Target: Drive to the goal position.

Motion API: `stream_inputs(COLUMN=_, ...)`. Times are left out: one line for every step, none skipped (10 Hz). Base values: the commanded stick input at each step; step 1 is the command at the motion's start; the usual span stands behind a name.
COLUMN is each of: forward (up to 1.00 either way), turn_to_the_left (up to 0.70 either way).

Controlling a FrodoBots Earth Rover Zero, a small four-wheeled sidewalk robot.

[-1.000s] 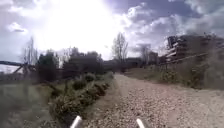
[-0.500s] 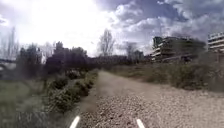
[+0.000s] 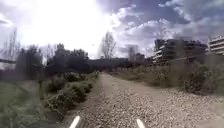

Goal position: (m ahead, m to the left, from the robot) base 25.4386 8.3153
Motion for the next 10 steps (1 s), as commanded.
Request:
stream_inputs(forward=0.53, turn_to_the_left=0.00)
stream_inputs(forward=0.53, turn_to_the_left=0.00)
stream_inputs(forward=0.53, turn_to_the_left=0.00)
stream_inputs(forward=0.53, turn_to_the_left=0.00)
stream_inputs(forward=0.53, turn_to_the_left=0.00)
stream_inputs(forward=0.53, turn_to_the_left=-0.24)
stream_inputs(forward=0.53, turn_to_the_left=-0.53)
stream_inputs(forward=0.53, turn_to_the_left=-0.53)
stream_inputs(forward=0.53, turn_to_the_left=-0.53)
stream_inputs(forward=0.53, turn_to_the_left=-0.53)
